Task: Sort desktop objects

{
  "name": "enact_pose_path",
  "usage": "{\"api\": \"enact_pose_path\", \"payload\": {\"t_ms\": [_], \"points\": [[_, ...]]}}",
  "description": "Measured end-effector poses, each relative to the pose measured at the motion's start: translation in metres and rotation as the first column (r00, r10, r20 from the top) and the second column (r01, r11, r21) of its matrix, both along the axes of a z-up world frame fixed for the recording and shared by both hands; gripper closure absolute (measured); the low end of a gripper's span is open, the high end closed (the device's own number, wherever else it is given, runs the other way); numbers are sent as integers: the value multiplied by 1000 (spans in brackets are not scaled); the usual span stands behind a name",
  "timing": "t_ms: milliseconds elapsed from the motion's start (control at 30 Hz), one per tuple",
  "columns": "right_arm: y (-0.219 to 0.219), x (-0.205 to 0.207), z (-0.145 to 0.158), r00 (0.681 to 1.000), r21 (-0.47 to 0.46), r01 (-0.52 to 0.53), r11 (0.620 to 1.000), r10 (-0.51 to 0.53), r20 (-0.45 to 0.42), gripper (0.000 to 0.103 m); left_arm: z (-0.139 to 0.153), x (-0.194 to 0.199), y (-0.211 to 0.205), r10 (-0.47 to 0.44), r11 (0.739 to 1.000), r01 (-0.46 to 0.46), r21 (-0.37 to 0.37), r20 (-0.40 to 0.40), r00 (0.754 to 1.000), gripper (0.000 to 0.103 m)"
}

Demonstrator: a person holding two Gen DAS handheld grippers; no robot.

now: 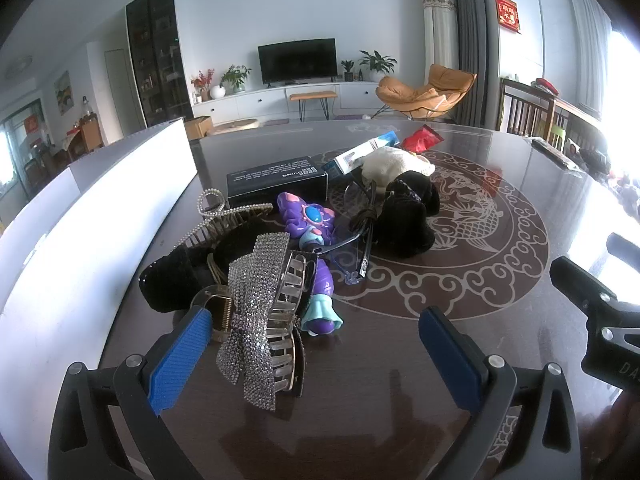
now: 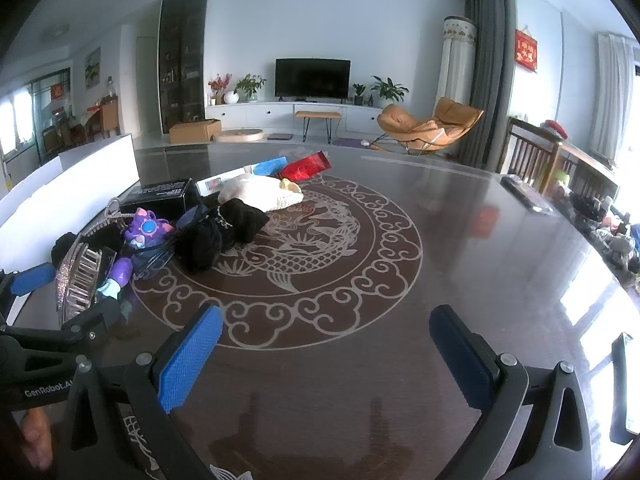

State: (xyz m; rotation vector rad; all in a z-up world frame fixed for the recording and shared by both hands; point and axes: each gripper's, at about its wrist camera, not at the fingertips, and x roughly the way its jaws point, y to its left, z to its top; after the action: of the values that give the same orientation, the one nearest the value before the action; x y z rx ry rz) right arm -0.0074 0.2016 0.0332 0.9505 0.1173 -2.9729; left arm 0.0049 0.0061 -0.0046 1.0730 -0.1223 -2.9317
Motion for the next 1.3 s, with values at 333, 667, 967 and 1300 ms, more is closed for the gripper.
{"api": "enact_pose_path", "payload": {"t_ms": [333, 667, 967, 1300], "points": [[-2, -11, -8, 998, -6, -22, 1000, 23, 60, 0, 0, 0, 0, -1, 1000, 1, 0, 1, 1000, 0], [-4, -15, -12, 996, 4, -24, 1000, 24, 90, 0, -3, -2, 2, -6, 1000, 6, -5, 14, 1000, 0], [-9, -24, -19, 990, 26, -29, 999, 25, 141, 0, -3, -3, -3, -20, 999, 18, 51, 38, 999, 0], [-17, -33, -30, 978, 80, -41, 996, 24, 208, 0, -6, -7, -13, -22, 993, 12, 118, 81, 996, 0]]}}
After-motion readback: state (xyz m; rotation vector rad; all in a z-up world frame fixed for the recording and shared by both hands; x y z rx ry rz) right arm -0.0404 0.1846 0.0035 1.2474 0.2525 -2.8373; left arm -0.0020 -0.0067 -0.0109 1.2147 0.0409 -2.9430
